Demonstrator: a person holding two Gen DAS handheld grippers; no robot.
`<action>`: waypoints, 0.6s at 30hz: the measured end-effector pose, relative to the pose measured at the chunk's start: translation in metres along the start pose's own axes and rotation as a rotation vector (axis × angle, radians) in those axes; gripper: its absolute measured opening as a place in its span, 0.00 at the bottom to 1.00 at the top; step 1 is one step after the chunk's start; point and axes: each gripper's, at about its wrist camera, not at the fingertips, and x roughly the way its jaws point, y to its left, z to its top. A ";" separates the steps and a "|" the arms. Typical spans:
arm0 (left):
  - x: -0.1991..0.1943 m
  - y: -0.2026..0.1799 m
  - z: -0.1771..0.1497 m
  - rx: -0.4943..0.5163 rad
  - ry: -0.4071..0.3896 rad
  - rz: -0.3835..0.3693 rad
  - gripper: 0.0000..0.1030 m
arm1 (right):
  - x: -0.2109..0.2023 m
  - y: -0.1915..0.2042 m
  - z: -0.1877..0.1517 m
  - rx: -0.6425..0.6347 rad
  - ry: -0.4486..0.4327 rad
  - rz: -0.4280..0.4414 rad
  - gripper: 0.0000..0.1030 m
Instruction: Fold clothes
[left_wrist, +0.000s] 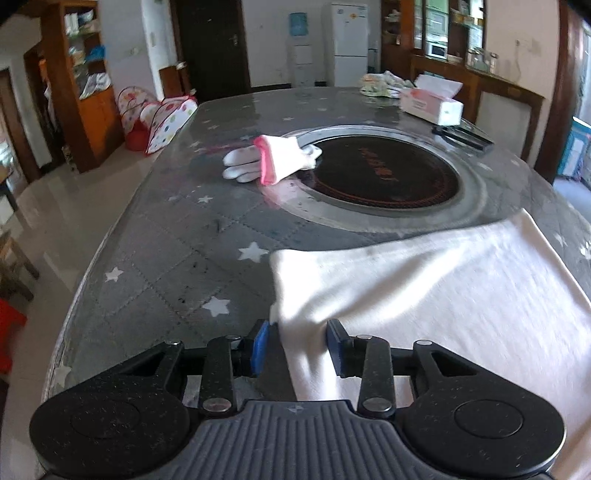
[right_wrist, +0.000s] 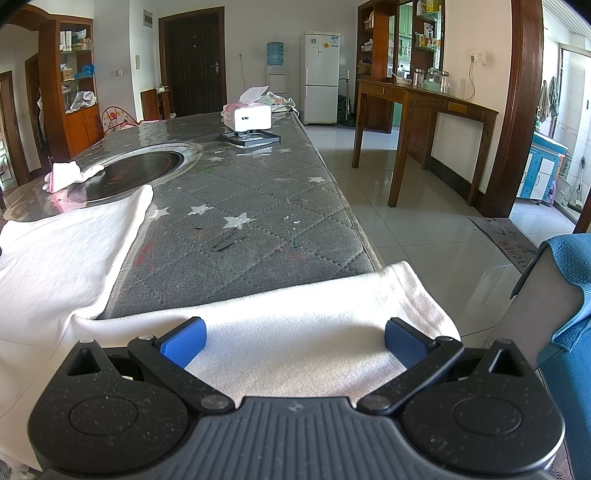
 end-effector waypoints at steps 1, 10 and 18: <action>0.000 -0.001 0.002 0.004 0.000 0.001 0.37 | 0.000 0.000 0.000 0.000 0.000 0.000 1.00; 0.011 -0.016 0.015 0.062 -0.006 0.016 0.38 | 0.000 0.000 0.000 0.000 0.000 0.000 1.00; 0.024 0.006 0.024 -0.007 0.002 0.078 0.40 | 0.000 0.000 0.000 0.000 0.000 0.000 1.00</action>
